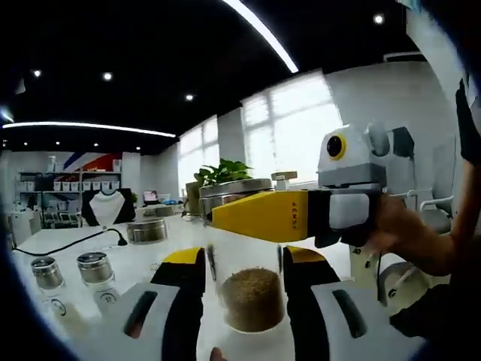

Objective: Rotate the seasoning bottle until the label or dispensing opening points toward the visible target arrow and the bottle remains upright within the marked orientation range

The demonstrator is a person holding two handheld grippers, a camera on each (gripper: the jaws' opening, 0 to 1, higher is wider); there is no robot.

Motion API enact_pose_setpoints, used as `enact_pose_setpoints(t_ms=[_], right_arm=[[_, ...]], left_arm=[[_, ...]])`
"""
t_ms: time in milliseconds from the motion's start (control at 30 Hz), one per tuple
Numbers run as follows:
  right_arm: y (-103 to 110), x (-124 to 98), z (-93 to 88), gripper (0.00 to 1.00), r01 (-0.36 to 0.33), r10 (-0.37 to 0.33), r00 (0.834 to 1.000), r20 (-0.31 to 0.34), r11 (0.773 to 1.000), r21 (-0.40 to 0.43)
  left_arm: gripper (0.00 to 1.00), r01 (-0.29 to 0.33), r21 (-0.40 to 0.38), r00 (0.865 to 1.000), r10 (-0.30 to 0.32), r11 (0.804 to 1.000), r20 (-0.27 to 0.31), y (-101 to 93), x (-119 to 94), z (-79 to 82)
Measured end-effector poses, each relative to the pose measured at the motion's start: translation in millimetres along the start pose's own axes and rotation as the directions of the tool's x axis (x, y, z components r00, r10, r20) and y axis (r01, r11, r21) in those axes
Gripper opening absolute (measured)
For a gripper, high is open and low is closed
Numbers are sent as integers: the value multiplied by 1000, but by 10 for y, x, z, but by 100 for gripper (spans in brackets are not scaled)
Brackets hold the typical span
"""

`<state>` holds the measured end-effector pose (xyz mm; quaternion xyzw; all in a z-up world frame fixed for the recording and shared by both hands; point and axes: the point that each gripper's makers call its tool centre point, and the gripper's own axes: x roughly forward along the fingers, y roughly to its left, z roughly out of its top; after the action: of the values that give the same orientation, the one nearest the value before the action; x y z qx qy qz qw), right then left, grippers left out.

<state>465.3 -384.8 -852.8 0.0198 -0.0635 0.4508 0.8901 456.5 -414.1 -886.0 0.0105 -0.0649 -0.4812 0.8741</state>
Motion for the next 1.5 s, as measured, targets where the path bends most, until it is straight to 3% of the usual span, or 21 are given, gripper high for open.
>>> enact_pose_setpoints(t_ms=[233, 333, 500, 667, 833, 1067, 1167, 1267, 1500], right_arm=[[-10, -60, -14, 38, -5, 5, 1000, 10, 999, 32], [-5, -63, -21, 38, -8, 8, 1000, 8, 999, 36], [40, -55, 3, 38, -34, 34, 999, 15, 999, 33], [99, -77, 26, 38, -60, 60, 998, 23, 998, 35], [148, -70, 18, 38, -82, 82, 997, 11, 996, 18], [119, -73, 23, 39, -72, 71, 997, 18, 997, 41], [108, -78, 34, 39, -60, 59, 998, 20, 997, 57], [56, -73, -10, 39, -29, 27, 1000, 14, 994, 101], [40, -32, -93, 39, 33, -33, 999, -11, 997, 76]], left_arm=[[47, 79, -88, 997, -81, 993, -11, 29, 22, -59], [46, 100, -88, 995, -100, 991, -3, -31, 23, -68], [47, 172, -103, 984, -177, 980, -37, -139, 45, -143], [48, 186, -110, 982, -189, 976, -19, -103, 37, -67], [45, 254, -93, 966, -257, 963, -27, -188, 39, -74], [44, 186, -58, 982, -187, 981, -11, -152, 47, -54], [44, 132, -19, 991, -132, 991, 2, -128, 36, -32], [44, 72, -30, 997, -73, 997, -13, -94, 52, -71], [43, -63, -40, 997, 62, 997, -35, -18, 76, -171]])
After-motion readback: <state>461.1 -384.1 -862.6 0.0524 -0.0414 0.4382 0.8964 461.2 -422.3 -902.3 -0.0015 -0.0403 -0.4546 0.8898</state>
